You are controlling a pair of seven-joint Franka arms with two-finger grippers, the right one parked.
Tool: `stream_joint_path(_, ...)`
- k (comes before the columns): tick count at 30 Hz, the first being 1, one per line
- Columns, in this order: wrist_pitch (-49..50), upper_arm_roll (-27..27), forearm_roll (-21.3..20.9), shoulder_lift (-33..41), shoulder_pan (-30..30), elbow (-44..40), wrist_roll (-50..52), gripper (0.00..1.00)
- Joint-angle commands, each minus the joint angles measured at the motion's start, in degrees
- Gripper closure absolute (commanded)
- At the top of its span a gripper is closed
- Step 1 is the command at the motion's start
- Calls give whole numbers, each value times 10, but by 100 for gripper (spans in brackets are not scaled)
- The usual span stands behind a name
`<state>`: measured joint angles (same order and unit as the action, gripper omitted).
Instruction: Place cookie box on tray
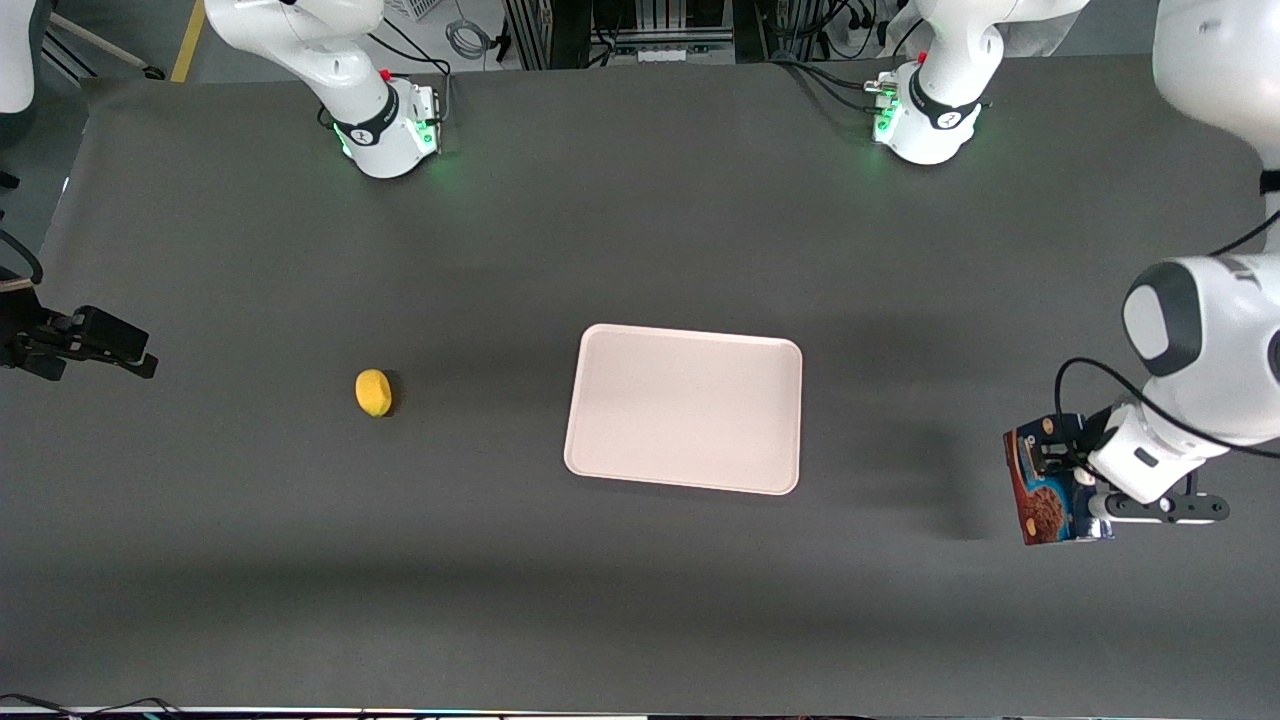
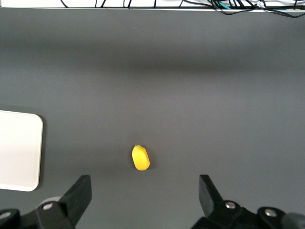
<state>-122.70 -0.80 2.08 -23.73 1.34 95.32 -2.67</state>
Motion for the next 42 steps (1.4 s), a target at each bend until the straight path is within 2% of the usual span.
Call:
stream_joint_path(1, 50, 10, 7, 61, -37, 12, 29, 83)
stream_joint_path(7, 95, -6, 7, 98, -66, 11, 86, 86)
stream_joint_path(15, 118, -96, -1, 121, -81, 9, 248, 86)
stream_joint_path(22, 116, -155, -5, 121, -83, 9, 279, 86)
stream_joint_path(27, 108, -186, -63, 99, -92, 14, 309, 86)
stream_joint_path(36, 40, -199, -74, 34, -120, 35, 385, 86)
stream_joint_path(42, -11, -205, -129, -11, -137, 40, 416, 85)
